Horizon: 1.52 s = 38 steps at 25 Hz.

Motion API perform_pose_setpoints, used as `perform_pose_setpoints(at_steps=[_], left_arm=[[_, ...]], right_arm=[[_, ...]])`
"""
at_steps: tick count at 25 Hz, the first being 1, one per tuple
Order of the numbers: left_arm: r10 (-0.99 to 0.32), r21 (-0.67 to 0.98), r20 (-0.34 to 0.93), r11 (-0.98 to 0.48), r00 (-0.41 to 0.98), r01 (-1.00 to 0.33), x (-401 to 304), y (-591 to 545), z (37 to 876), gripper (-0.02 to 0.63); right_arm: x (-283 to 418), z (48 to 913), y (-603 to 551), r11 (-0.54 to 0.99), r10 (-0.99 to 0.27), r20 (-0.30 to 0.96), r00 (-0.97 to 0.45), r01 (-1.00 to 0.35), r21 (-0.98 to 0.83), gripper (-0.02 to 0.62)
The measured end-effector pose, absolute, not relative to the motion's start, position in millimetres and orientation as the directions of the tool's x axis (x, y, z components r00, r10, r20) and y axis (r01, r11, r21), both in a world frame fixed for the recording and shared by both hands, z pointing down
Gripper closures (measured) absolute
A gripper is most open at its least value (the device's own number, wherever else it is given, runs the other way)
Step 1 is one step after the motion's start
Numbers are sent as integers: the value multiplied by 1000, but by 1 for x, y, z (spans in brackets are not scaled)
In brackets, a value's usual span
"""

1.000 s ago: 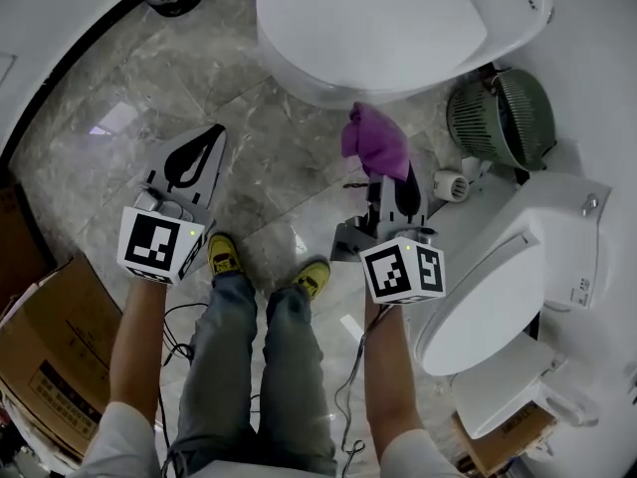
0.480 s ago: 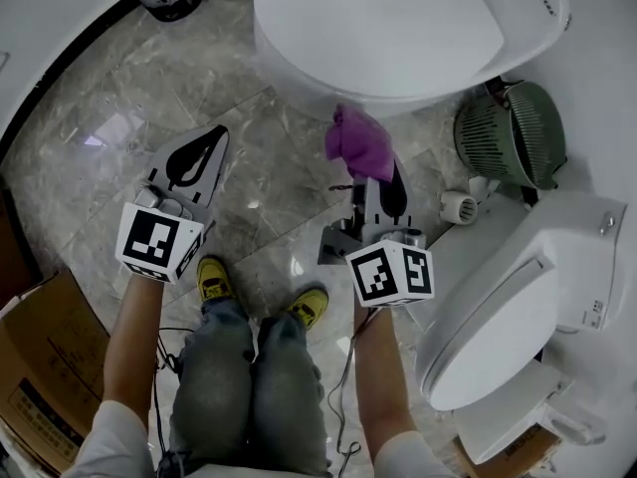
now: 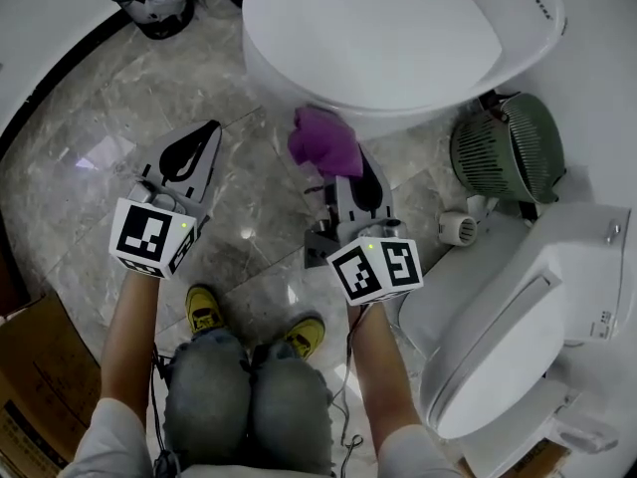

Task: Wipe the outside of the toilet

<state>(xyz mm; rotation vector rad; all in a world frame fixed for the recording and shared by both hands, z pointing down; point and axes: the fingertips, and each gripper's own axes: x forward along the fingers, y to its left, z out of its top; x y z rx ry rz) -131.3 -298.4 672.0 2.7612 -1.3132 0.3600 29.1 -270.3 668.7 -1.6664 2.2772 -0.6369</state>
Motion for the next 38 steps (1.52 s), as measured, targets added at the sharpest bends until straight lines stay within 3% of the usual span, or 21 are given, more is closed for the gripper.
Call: perform_pose_setpoints(at_steps=[17,38], left_arm=[[-759,-130,161,-650,631,-748,-131,-318,707,589],[-704,-161,196,-710,683,-686,-105,-315,731,589]], right_arm=[[-11,688,-297,394,-910,-52,-410,-822,-410,505],[109,699,-297,196,-979,-22,-203,-899,-391,500]])
